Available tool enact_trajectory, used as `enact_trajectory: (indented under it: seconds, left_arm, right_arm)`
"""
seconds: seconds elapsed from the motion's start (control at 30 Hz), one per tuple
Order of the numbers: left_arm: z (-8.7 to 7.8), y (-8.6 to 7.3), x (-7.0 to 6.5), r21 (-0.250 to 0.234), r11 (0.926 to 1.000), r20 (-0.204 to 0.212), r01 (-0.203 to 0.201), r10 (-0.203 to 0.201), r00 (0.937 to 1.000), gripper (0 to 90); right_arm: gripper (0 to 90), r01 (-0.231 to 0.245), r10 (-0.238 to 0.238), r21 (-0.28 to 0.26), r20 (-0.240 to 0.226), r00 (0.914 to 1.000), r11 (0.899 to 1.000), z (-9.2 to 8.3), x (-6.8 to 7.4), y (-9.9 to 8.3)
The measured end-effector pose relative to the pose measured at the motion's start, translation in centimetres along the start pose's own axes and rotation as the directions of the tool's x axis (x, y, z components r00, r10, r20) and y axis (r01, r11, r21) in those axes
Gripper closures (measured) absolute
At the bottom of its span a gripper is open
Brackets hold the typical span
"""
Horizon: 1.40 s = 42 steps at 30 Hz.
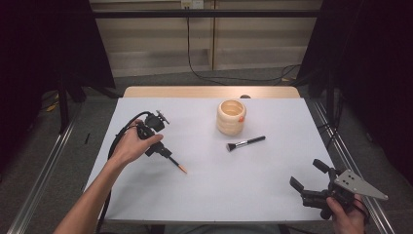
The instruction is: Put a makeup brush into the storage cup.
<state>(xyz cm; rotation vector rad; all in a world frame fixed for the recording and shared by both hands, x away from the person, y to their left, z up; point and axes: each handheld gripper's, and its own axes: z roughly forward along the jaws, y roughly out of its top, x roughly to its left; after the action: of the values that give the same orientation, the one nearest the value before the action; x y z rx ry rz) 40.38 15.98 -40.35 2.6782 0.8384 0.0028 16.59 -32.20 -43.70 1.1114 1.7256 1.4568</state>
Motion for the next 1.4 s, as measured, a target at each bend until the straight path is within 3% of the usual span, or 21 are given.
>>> enact_trajectory:
  seconds: [0.1,0.13,0.23,0.33,0.37,0.4,0.43,0.47,0.57,0.6,0.7,0.8,0.9,0.97,1.0,1.13,1.27,1.3,1.33,1.37,1.4]
  left_arm:
    - [0.3,0.0,0.0,0.01,0.9966,0.016,-0.082,0.082,0.9966,5.0]
    - [0.3,0.0,0.0,0.01,0.9966,0.016,-0.082,0.082,0.9966,5.0]
    - [0.7,-0.1,0.0,-0.004,0.9878,0.041,-0.156,0.156,0.9869,5.0]
    - [0.9,-0.1,0.0,-0.029,0.9803,0.061,-0.195,0.197,0.9785,5.2]
    - [1.0,-0.2,-0.2,-0.046,0.9698,0.052,-0.24,0.242,0.9689,5.4]
    - [1.2,-0.3,-0.3,-0.057,0.9539,0.042,-0.295,0.297,0.9539,5.2]
    - [1.2,-0.3,-0.3,-0.057,0.9539,0.042,-0.295,0.297,0.9539,5.5]
    - [1.3,-0.3,-0.5,-0.062,0.9485,0.047,-0.311,0.314,0.9484,5.5]
    - [1.5,-0.3,-1.0,-0.056,0.9213,0.058,-0.385,0.388,0.9199,5.1]
    - [1.5,-0.3,-1.0,-0.037,0.9062,0.054,-0.421,0.423,0.9047,5.1]
    - [1.8,-0.3,-1.5,-0.013,0.8831,0.057,-0.469,0.469,0.8814,13.0]
    - [2.2,-0.4,-1.9,0.005,0.8671,0.065,-0.498,0.497,0.8655,13.4]
    - [2.3,-0.3,-2.1,0.01,0.8605,0.068,-0.509,0.508,0.8589,13.4]
    - [2.7,-0.2,-2.6,0.031,0.8606,0.073,-0.508,0.505,0.8598,12.0]
    - [2.8,-0.1,-2.7,0.039,0.8523,0.077,-0.522,0.518,0.852,12.2]
    - [3.1,0.1,-3.0,0.041,0.8346,0.083,-0.549,0.545,0.8343,20.3]
    - [3.3,0.3,-3.1,0.042,0.8254,0.089,-0.563,0.558,0.8249,32.3]
    - [3.5,0.4,-3.3,0.055,0.8091,0.091,-0.585,0.58,0.8098,34.7]
    - [3.5,0.4,-3.3,0.055,0.8091,0.091,-0.585,0.58,0.8098,36.7]
    - [3.7,0.5,-3.4,0.073,0.795,0.094,-0.602,0.596,0.7978,38.7]
    - [3.8,0.6,-3.4,0.072,0.7986,0.088,-0.597,0.592,0.8014,41.4]
  right_arm:
    - [0.0,-0.001,0.001,0.0,0.0,1.0,1.0,0.0,0.0,0.0]
    - [0.0,0.0,0.0,0.001,-0.001,1.0,1.0,0.1,0.0,0.0]
    - [0.0,0.004,-0.004,0.004,0.0,1.0,1.0,0.1,0.0,0.0]
    - [0.0,-0.001,0.001,0.003,-0.001,1.0,1.0,0.1,0.0,0.0]
    - [0.0,-0.001,0.001,0.004,-0.001,1.0,1.0,0.0,0.0,0.0]
    - [0.0,-0.004,0.004,0.006,0.003,1.0,1.0,0.0,0.0,0.0]
    - [0.0,-0.006,0.006,0.006,0.003,1.0,1.0,0.0,0.0,0.0]
    - [0.0,-0.006,0.006,0.006,0.003,1.0,1.0,0.0,0.0,0.0]
    - [0.0,-0.003,0.003,0.004,0.002,1.0,1.0,0.0,0.0,0.0]
    - [0.0,-0.003,0.003,0.004,0.002,1.0,1.0,0.0,0.0,0.0]
    - [0.0,-0.002,0.002,0.004,0.003,1.0,1.0,0.1,0.1,0.0]
    - [0.0,-0.004,0.004,0.003,0.004,1.0,1.0,0.0,0.1,0.0]
    - [0.0,-0.004,0.004,0.004,0.004,1.0,1.0,0.0,0.1,0.0]
    - [0.0,-0.004,0.004,0.005,0.002,1.0,1.0,0.1,0.0,0.0]
    - [0.0,-0.003,0.003,0.006,0.002,1.0,1.0,0.1,0.0,0.0]
    - [0.0,-0.001,0.001,0.005,0.003,1.0,1.0,0.0,0.0,0.0]
    - [0.0,-0.005,0.005,0.004,0.003,1.0,1.0,0.0,0.1,0.0]
    - [0.0,-0.005,0.005,0.006,0.003,1.0,1.0,0.1,0.0,0.0]
    - [0.0,-0.004,0.004,0.006,0.003,1.0,1.0,0.1,0.0,0.0]
    - [0.0,-0.004,0.004,0.005,0.002,1.0,1.0,0.1,0.0,0.0]
    - [0.0,-0.006,0.006,0.005,0.002,1.0,1.0,0.1,0.0,0.0]
